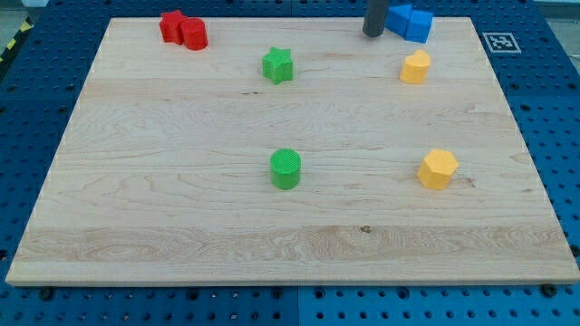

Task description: Separate blue triangle and blue cube

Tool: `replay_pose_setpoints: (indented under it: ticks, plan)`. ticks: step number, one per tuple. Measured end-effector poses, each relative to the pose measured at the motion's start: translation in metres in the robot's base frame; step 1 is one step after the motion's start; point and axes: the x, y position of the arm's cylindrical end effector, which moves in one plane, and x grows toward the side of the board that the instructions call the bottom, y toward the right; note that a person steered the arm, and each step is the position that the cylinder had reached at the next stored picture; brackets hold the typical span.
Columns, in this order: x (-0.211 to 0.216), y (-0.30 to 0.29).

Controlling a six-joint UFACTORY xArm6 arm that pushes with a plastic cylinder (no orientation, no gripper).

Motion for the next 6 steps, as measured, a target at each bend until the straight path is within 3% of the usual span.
replay_pose_setpoints:
  ticks: [2,3,4,6]
  plan:
    - [0.028,0.07]
    - [0.016,0.108]
    - [-0.045,0.122]
    - [-0.044,0.096]
